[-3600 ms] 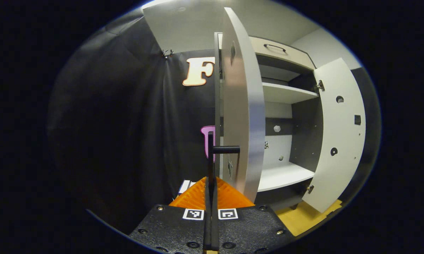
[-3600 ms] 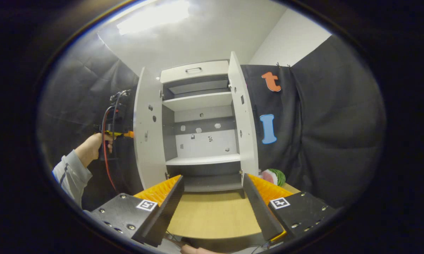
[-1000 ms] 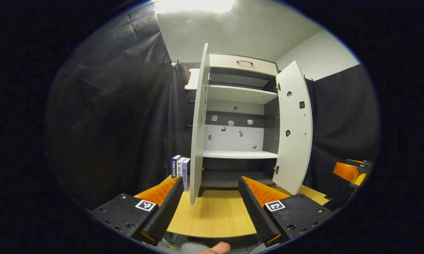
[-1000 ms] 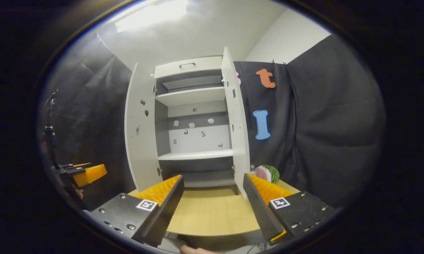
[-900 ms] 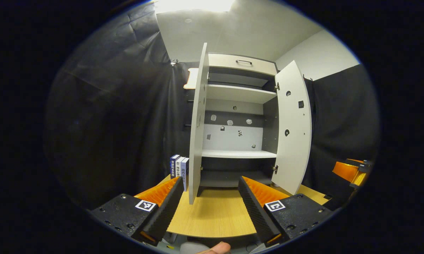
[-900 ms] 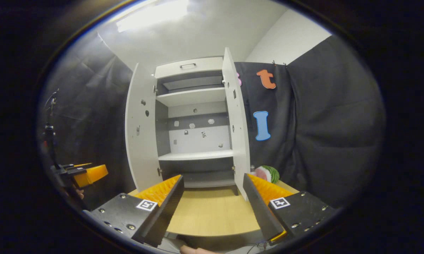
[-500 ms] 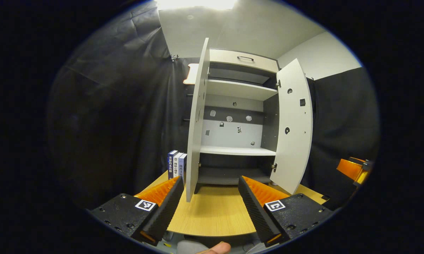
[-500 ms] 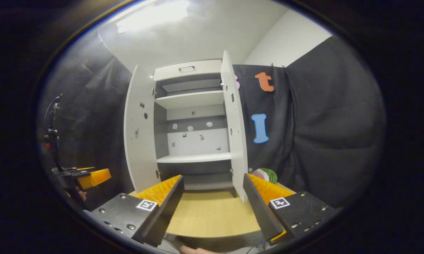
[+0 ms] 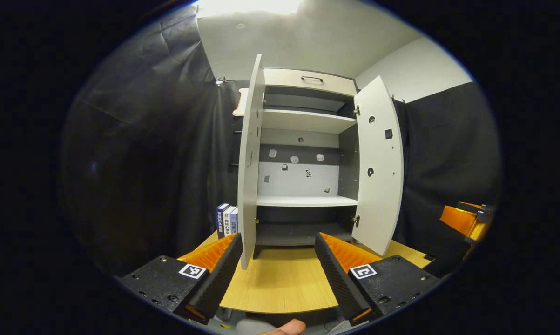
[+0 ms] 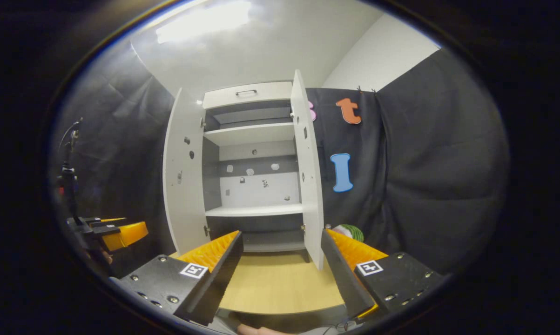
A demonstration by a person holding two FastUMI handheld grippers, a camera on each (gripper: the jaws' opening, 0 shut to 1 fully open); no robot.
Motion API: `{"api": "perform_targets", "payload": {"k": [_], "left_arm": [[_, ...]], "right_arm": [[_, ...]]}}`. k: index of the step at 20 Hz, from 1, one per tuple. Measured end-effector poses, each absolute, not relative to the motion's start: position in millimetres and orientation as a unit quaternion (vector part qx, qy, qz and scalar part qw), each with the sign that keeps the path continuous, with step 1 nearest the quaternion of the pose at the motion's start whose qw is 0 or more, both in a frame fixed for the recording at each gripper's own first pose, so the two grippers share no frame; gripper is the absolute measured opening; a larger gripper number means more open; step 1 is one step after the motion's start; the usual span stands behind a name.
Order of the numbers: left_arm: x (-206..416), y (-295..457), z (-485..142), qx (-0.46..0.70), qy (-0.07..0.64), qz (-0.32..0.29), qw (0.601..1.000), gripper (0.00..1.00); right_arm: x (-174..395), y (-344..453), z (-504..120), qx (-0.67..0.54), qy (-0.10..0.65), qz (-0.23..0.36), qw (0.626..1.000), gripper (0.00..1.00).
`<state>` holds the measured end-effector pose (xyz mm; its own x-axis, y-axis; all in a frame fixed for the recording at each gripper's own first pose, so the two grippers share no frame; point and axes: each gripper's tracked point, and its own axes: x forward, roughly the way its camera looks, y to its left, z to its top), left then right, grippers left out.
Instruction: Open the right door of the double-door shoe cabinet with the right hand, and open the left door with the left hand.
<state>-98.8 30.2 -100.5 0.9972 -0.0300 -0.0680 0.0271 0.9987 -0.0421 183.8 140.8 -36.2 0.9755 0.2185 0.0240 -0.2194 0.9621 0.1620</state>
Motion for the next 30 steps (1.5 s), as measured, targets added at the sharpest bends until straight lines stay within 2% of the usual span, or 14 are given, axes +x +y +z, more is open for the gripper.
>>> {"api": "perform_targets", "payload": {"k": [4,5,6,10,12,13,14,17,18,19,21,22,30], "left_arm": [[-97,27,-101,-0.02,0.032,-0.013,0.999,0.97],[-96,27,-100,-0.021,0.032,-0.012,0.999,0.94],[-96,27,-101,-0.021,0.031,-0.01,0.999,0.97],[-95,31,-97,-0.026,0.018,0.003,1.0,0.97],[-96,34,-95,-0.028,0.01,0.011,0.999,0.94],[-96,34,-93,-0.029,0.005,0.013,0.999,0.97],[-97,34,-92,-0.03,0.002,0.014,0.999,0.94],[-97,32,-89,-0.023,-0.008,0.015,1.0,0.94],[-97,31,-89,-0.018,-0.009,0.014,1.0,0.93],[-97,29,-89,-0.013,-0.011,0.013,1.0,0.96],[-97,27,-91,-0.004,-0.01,0.01,1.0,0.93],[-97,26,-92,-0.002,-0.009,0.01,1.0,0.96],[-96,29,-94,-0.003,-0.008,0.014,1.0,0.97]], "right_arm": [[181,139,-35,0.08,-0.003,0.108,0.991,1.0],[181,138,-35,0.079,-0.006,0.108,0.991,1.0],[180,137,-34,0.08,-0.009,0.109,0.991,1.0],[179,138,-31,0.087,-0.018,0.111,0.99,1.0],[180,137,-32,0.085,-0.018,0.11,0.99,1.0],[180,136,-33,0.085,-0.017,0.109,0.99,1.0],[179,135,-34,0.086,-0.016,0.108,0.99,1.0],[180,134,-36,0.089,-0.01,0.104,0.991,1.0],[180,133,-37,0.09,-0.009,0.103,0.991,0.96],[180,133,-38,0.091,-0.008,0.102,0.991,1.0],[180,134,-39,0.092,-0.004,0.101,0.991,1.0],[180,134,-39,0.09,-0.003,0.101,0.991,1.0],[178,136,-40,0.08,-0.001,0.108,0.991,1.0]]}}
